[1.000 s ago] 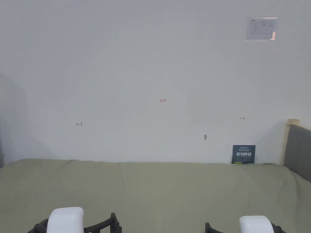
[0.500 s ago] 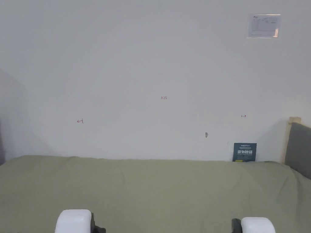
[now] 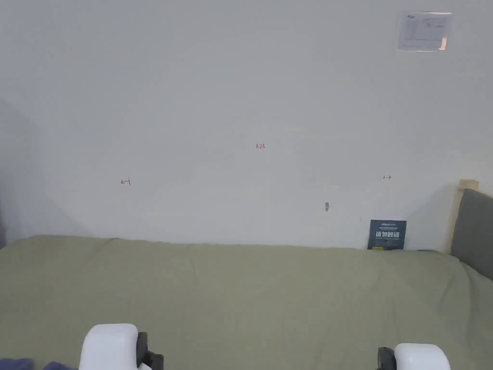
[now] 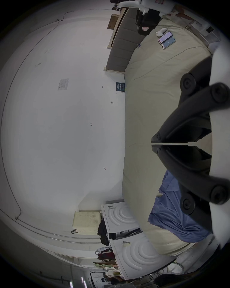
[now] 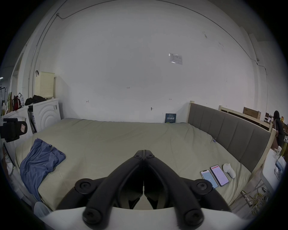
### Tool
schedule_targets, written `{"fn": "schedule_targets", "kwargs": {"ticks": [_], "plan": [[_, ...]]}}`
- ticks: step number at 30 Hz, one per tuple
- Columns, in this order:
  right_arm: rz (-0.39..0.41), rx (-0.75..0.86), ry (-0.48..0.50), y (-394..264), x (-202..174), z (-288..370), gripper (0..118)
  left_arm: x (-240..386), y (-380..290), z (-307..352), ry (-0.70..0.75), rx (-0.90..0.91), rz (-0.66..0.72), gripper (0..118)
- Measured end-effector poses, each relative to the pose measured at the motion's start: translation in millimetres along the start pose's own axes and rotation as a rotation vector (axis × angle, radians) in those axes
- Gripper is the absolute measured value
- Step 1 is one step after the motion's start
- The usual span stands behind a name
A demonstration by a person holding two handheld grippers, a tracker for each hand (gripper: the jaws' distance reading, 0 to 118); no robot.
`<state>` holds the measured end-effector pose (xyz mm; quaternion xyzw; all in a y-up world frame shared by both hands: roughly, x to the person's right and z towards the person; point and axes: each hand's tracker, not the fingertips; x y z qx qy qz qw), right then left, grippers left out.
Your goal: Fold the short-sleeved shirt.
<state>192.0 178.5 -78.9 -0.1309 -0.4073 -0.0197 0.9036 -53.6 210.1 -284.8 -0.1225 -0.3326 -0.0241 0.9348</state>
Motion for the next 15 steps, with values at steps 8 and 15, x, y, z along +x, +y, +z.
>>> {"fn": "schedule_targets", "kwargs": {"ticks": [8, 15], "plan": [[0.061, -0.024, 0.157, -0.5, -52.6, -19.6, 0, -61.8, -5.2, 13.4, 0.158, -0.023, 0.026, 0], [0.064, -0.024, 0.448, 5.6, -153.6, -32.8, 0, -151.0, -17.7, 55.7, 0.427, -0.056, 0.06, 0]]}}
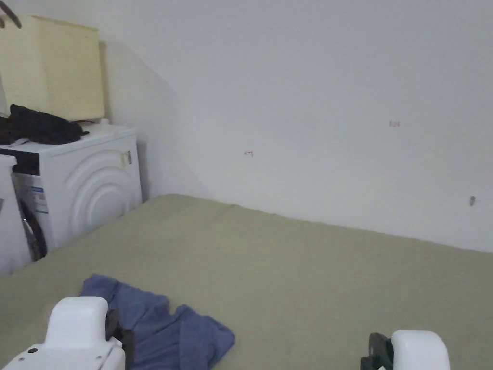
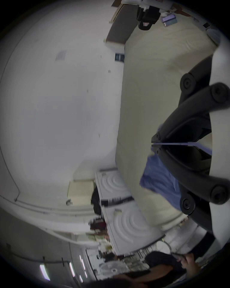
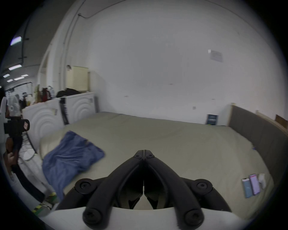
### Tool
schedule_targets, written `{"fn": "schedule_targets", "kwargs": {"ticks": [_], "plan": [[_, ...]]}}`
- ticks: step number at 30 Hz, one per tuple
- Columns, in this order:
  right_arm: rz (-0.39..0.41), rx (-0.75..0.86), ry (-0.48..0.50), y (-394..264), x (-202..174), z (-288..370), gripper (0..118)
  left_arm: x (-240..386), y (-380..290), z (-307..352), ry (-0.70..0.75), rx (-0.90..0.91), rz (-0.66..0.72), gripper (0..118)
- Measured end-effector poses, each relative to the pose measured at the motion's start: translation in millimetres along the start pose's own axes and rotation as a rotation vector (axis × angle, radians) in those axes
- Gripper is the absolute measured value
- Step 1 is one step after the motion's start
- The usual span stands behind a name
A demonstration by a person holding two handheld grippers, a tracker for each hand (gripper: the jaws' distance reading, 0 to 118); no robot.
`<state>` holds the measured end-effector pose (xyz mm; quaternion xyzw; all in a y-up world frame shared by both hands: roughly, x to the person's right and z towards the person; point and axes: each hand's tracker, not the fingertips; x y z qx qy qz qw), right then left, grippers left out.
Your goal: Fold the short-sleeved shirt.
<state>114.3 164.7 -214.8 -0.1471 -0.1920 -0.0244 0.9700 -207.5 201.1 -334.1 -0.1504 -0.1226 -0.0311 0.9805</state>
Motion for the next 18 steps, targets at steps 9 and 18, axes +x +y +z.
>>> {"fn": "schedule_targets", "kwargs": {"ticks": [9, 18], "plan": [[0.044, -0.023, 0.189, -1.0, -75.2, -31.7, 0, -76.7, -13.4, 5.9, 0.182, -0.039, 0.027, 0], [0.077, -0.091, 0.192, -16.6, -80.6, -46.9, 0, -77.5, -24.5, -49.1, 0.092, -0.136, 0.02, 0]]}}
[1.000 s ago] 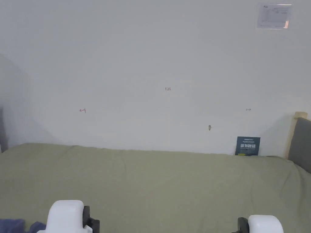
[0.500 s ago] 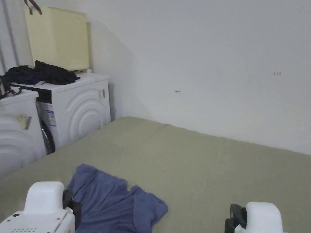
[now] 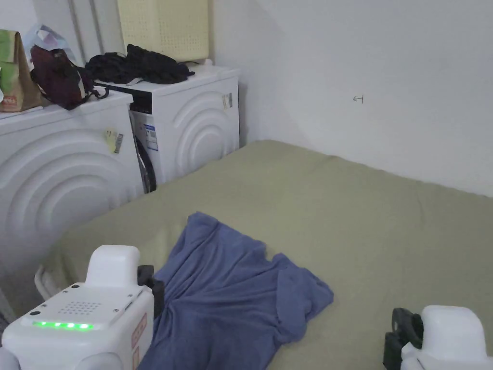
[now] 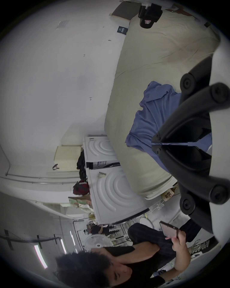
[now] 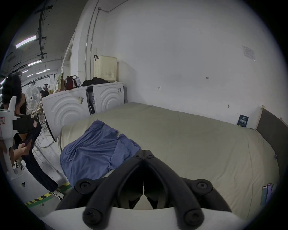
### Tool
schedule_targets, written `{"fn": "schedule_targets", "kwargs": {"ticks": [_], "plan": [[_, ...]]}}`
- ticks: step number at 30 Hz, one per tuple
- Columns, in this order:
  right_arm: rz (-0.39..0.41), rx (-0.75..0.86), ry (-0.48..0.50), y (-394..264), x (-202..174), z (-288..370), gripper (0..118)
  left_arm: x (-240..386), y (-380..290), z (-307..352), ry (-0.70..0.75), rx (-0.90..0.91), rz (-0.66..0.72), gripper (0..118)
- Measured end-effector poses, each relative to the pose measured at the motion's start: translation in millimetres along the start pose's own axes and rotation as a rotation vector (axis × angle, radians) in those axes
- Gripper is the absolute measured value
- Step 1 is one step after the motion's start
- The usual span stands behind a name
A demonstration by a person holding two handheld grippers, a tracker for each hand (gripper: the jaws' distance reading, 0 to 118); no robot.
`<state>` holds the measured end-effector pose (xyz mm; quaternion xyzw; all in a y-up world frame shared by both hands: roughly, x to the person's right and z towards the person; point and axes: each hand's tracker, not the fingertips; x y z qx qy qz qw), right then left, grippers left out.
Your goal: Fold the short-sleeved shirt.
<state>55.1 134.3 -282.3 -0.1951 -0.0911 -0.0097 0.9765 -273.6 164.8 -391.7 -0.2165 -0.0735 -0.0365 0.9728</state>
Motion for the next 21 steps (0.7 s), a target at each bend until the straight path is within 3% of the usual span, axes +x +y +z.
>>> {"fn": "schedule_targets", "kwargs": {"ticks": [7, 10, 11, 12, 13, 14, 15, 16, 21], "plan": [[-0.005, -0.102, -0.021, -31.7, 7.4, -25.1, 0, 20.4, -10.9, -131.1, -0.167, -0.303, -0.006, 0], [0.001, -0.15, -0.024, -46.9, 11.5, -35.3, 0, 33.2, -23.9, -194.9, -0.176, -0.444, -0.141, 0], [0.008, -0.172, -0.032, -51.3, 12.1, -40.2, 0, 35.5, -26.9, -214.3, -0.177, -0.48, -0.135, 9], [0.012, -0.186, -0.034, -55.3, 12.3, -42.9, 0, 36.0, -26.9, -231.6, -0.192, -0.507, -0.12, 38], [0.011, -0.203, -0.036, -58.8, 13.0, -47.9, 0, 35.5, -26.7, -252.6, -0.212, -0.578, -0.108, 85], [0.008, -0.216, -0.036, -61.5, 13.5, -52.0, 0, 38.0, -31.1, -267.5, -0.193, -0.646, -0.121, 118], [0.002, -0.228, -0.03, -63.8, 14.1, -55.1, 0, 40.7, -43.2, -273.3, -0.204, -0.658, -0.202, 114], [-0.005, -0.236, -0.02, -66.5, 14.6, -57.6, 0, 47.7, -50.4, -277.4, -0.161, -0.569, -0.189, 114], [0.013, -0.283, -0.009, -74.5, 9.1, -65.8, 0, 50.6, -64.1, -306.3, -0.161, -0.641, -0.237, 114]]}}
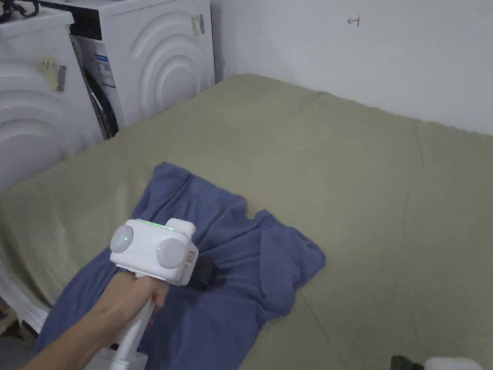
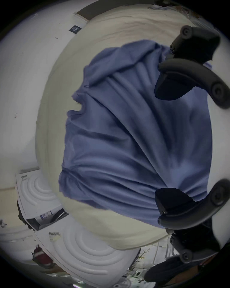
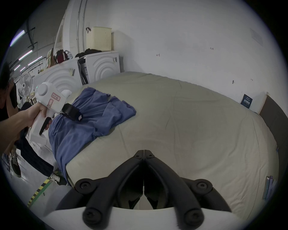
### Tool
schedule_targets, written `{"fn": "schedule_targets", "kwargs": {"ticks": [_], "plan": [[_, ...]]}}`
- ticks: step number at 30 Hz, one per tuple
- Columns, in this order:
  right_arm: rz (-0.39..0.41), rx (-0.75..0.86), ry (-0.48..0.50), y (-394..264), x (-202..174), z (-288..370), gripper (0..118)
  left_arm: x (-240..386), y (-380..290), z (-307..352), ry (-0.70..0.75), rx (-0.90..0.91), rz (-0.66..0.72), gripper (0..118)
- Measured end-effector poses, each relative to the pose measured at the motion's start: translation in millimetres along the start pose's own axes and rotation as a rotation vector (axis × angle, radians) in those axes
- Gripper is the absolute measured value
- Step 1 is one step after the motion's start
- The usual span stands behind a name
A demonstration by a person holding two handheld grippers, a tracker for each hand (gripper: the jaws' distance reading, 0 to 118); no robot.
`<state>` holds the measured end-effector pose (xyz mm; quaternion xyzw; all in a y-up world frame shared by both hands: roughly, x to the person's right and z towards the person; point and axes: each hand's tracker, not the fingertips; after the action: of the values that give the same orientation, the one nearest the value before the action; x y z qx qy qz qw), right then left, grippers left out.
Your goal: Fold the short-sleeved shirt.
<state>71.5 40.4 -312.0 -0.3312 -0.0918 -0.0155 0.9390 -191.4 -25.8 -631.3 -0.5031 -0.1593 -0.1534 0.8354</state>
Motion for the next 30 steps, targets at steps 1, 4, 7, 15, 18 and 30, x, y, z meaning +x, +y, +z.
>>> {"fn": "schedule_targets", "kwargs": {"ticks": [1, 4, 7, 15, 18, 30], "plan": [[0.012, -0.01, -0.003, -1.3, -0.7, -1.3, 0, -5.9, 10.6, -2.4, 0.005, -0.007, -0.008, 112], [0.019, -0.022, -0.001, -5.0, 1.7, 0.8, 0, -10.0, 10.5, -8.0, -0.089, -0.048, 0.057, 83], [0.0, -0.021, -0.002, -8.5, 4.3, 6.5, 0, -7.6, 14.7, 11.8, -0.144, 0.026, 0.056, 1], [-0.019, -0.005, -0.047, -22.3, 29.4, 48.8, 0, 38.7, 18.6, 32.8, -0.216, 0.029, 0.088, 1], [-0.053, 0.015, -0.096, -28.6, 46.4, 69.8, 0, 72.1, 24.8, 44.6, -0.218, 0.056, 0.029, 1], [-0.214, 0.059, -0.289, -64.2, 116.8, 157.7, 0, 272.8, 56.0, 127.4, -0.508, 0.204, -0.184, 1]]}}
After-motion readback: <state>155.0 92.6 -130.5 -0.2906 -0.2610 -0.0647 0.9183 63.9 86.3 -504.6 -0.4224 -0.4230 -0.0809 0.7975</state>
